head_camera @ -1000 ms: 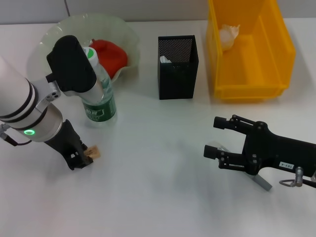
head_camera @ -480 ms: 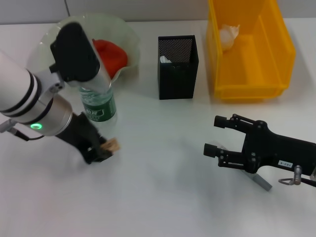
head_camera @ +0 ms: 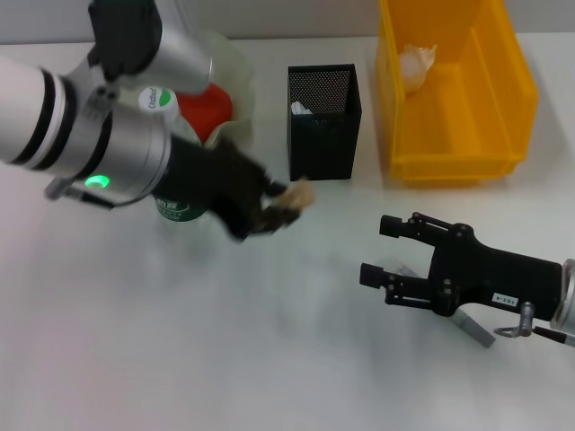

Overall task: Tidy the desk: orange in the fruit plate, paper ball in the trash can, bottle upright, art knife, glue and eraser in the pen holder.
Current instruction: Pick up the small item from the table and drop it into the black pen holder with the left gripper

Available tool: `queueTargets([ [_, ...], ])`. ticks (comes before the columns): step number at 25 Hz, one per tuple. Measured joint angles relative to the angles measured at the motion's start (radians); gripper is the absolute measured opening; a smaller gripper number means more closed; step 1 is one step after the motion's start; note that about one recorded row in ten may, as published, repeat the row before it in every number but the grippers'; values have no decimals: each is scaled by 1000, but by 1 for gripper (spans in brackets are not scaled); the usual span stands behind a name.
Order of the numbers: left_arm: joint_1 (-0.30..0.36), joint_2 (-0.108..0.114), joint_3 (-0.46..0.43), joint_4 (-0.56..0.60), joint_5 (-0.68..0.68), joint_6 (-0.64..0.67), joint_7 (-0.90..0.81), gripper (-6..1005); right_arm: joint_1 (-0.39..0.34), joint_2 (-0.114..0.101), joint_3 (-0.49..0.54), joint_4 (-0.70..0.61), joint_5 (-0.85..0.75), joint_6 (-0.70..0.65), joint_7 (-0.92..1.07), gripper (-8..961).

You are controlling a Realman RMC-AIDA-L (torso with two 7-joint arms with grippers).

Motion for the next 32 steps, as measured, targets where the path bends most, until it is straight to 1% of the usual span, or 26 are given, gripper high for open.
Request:
queueTargets([
  [2, 0, 0, 0, 0, 0, 0, 0, 277, 4, 1, 4, 13, 0, 8, -12, 832],
  [3, 1, 0, 7, -1, -18, -45, 5, 277, 7, 1, 6, 32, 0, 11, -33, 832],
  [4, 8, -2, 52, -12, -63, -212, 28, 277, 7, 1, 6, 32, 0, 11, -33, 832],
  [5, 8, -2, 52, -12, -63, -212, 28, 277, 9, 1, 6, 38, 0, 11, -40, 832],
  [6, 7, -3, 77, -25, -80, -307, 33, 277, 10, 1, 6, 40, 0, 11, -42, 832],
  [9, 7, -3, 77, -25, -80, -307, 33, 277, 12, 1, 6, 46, 0, 12, -43, 832],
  [10, -3, -4, 150, -78, -96, -515, 37, 277, 12, 1, 6, 52, 0, 12, -43, 832],
  [11, -5, -5, 187, -101, -96, -596, 38, 277, 12, 2, 6, 56, 0, 12, -43, 832],
  [12, -5, -5, 187, -101, -96, -596, 38, 277, 12, 2, 6, 56, 0, 12, -43, 832],
  [13, -5, -5, 217, -115, -97, -650, 37, 277, 12, 2, 6, 63, 0, 12, -43, 832],
  [14, -4, -6, 261, -134, -98, -732, 37, 277, 12, 2, 6, 63, 0, 12, -43, 832],
  [16, -4, -6, 275, -140, -98, -756, 37, 277, 10, 2, 6, 65, 0, 12, -43, 832],
  [17, -3, -6, 303, -152, -98, -806, 37, 277, 9, 2, 6, 66, 0, 12, -43, 832],
  [20, -4, -6, 324, -167, -98, -842, 37, 276, 8, 2, 6, 69, 0, 11, -43, 832],
  [21, -18, -6, 337, -203, -97, -862, 37, 276, 8, 2, 6, 69, 0, 10, -43, 832],
  [26, -36, -6, 340, -245, -99, -879, 30, 276, 9, 2, 6, 73, 0, 10, -43, 832],
  [28, -37, -6, 344, -252, -99, -901, 28, 276, 10, 2, 6, 76, 0, 10, -43, 832],
  [32, -37, -6, 344, -252, -99, -901, 28, 277, 10, 2, 6, 76, 0, 8, -43, 832],
])
